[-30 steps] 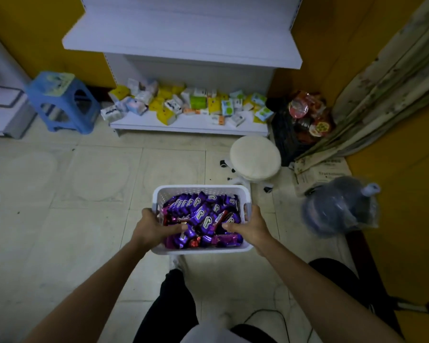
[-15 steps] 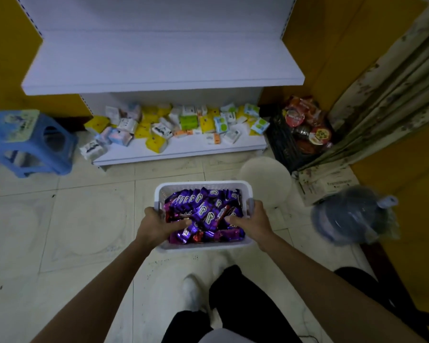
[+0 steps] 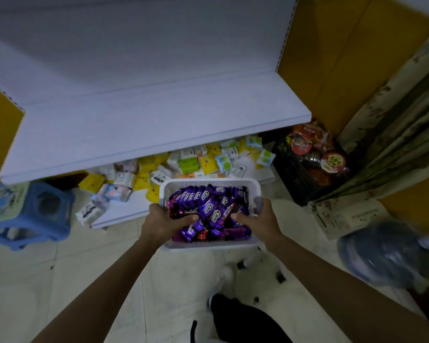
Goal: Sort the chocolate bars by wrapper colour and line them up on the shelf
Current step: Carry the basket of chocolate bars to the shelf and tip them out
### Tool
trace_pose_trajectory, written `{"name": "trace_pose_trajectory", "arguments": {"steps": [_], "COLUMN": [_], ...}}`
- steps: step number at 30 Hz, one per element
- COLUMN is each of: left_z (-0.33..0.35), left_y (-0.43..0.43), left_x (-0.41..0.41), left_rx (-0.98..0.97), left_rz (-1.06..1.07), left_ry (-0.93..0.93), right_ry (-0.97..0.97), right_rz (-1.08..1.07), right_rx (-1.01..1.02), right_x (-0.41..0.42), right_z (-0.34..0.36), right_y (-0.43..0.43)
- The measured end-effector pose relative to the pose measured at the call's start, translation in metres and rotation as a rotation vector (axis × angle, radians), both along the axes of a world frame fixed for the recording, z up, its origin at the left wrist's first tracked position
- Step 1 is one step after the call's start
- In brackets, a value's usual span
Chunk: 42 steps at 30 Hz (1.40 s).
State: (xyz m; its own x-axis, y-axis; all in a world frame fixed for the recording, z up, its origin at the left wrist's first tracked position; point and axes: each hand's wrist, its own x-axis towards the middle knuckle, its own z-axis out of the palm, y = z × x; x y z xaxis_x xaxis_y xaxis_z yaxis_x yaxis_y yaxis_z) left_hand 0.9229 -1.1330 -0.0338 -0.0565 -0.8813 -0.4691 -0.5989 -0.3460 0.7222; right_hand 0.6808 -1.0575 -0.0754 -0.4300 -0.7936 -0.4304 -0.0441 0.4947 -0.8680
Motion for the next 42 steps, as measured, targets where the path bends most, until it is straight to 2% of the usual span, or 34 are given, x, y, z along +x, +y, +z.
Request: {"name": "trace_pose_trajectory", "arguments": {"steps": [5, 10, 18, 23, 30, 38, 42], "left_z": [0.025, 0.043, 0.048, 0.051, 0.053, 0.064, 0.061], "left_y": [-0.096, -0.182, -0.313, -0.380, -0.409, -0.438, -0.456], "left_x": [-0.037, -0.089, -0.174, -0.240, -0.282, -0.328, -0.351], "left_rx": [-0.126, -0.153, -0.148, -0.155, -0.055, -0.089, -0.102], "left_rz": [-0.056, -0.122, -0.318, -0.471, -0.606, -0.635, -0.622], "left_ry": [0.015, -0.024, -0.010, 0.011, 0.038, -0.021, -0.070], "right_ry": [-0.014, -0.036, 0.037, 0.120, 0.124, 0.056, 0.072], "right_rz": [-0.040, -0.124, -0.232, -0.393, -0.481, -0.514, -0.385], "right_rx": [-0.098, -0.161, -0.126, -0.125, -0.082, -0.078, -0.069], "right_x": [-0.033, -0.084, -0.157, -0.195, -0.224, -0.264, -0.291], "right_z": [0.026, 0.053, 0.063, 0.076, 0.092, 0.083, 0.075], "right_y": [-0.089, -0.158, -0.250, -0.288, -0.298, -0.327, -0.348]}}
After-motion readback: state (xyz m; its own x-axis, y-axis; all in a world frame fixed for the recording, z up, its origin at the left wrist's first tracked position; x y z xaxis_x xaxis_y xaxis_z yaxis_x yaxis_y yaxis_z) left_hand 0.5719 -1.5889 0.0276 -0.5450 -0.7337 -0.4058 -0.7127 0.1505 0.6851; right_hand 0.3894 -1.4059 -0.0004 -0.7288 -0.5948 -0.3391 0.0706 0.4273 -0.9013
